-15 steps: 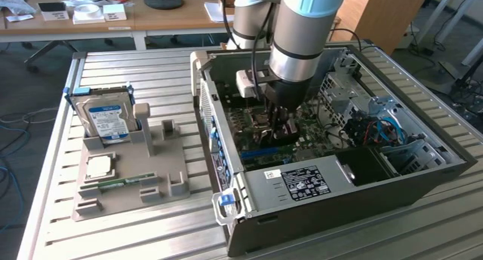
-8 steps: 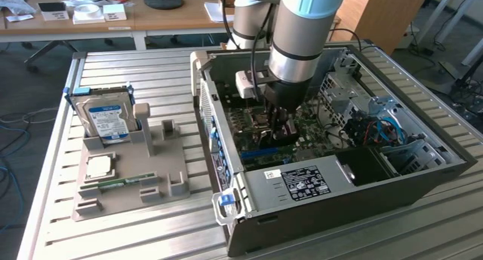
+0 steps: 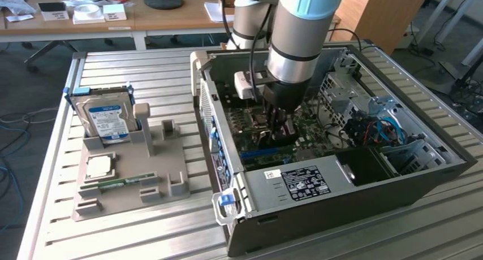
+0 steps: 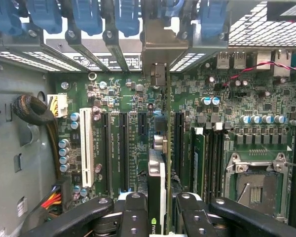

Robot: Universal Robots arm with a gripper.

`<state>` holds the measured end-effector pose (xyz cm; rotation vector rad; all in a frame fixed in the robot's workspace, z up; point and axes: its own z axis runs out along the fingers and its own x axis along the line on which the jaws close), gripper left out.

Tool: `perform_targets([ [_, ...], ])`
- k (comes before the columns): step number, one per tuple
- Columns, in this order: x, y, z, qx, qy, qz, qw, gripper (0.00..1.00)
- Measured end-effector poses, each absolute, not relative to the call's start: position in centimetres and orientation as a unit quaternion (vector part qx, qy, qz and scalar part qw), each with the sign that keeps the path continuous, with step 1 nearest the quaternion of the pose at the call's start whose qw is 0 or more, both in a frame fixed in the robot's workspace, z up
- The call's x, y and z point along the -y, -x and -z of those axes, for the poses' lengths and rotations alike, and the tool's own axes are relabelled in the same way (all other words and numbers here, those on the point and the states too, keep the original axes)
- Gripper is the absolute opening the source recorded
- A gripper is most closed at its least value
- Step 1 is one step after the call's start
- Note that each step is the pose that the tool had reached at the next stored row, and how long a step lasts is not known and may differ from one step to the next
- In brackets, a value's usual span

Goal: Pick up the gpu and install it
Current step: 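Insert the gpu into the slot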

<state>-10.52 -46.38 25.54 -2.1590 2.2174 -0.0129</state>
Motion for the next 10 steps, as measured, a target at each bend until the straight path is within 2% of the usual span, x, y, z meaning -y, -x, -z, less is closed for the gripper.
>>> perform_targets([
  [10, 46.37, 10.62, -25.03, -0.716, 0.697, 0.004, 0.023, 0.27],
])
